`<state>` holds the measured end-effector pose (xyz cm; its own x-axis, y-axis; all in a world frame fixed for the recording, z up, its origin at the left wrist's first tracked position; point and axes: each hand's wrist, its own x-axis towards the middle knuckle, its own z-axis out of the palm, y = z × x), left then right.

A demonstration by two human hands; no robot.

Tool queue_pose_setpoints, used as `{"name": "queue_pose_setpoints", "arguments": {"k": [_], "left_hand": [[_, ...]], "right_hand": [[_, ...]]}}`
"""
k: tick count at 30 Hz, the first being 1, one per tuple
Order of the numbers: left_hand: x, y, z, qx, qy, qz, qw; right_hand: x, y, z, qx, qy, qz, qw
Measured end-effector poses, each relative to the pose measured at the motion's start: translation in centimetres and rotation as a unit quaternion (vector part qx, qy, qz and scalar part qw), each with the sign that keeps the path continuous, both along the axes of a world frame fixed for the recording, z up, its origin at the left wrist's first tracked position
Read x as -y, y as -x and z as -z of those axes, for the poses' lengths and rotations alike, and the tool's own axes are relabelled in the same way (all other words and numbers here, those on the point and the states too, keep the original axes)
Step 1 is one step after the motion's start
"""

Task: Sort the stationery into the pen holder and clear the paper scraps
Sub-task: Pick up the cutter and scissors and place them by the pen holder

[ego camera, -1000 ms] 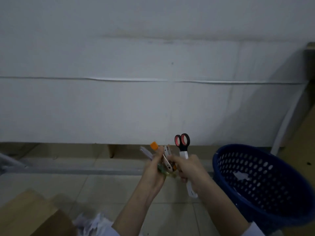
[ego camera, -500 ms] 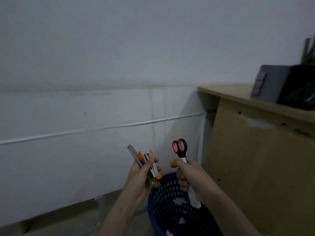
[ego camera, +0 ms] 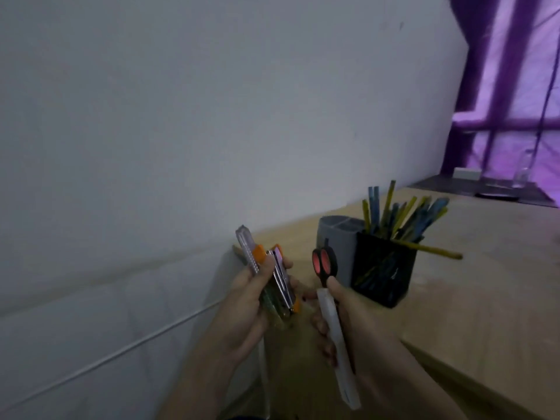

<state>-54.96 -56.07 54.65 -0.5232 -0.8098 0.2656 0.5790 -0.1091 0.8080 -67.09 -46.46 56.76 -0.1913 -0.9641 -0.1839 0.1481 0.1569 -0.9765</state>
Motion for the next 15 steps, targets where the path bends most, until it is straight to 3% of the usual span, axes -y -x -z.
{"name": "queue_pose_setpoints", "arguments": {"k": [9, 15], "left_hand": [[3.8, 5.6, -10.9, -0.04, 0.077, -0.017, 0.996], [6.1, 9.4, -12.2, -0.013, 0.118, -0.021, 0.993]], "right_hand": [[-3.3, 2.7, -10.8, 0.088, 0.174, 0.095, 0.976], [-5.3, 9.0, -19.0, -0.016, 0.25, 0.297, 0.922]]}}
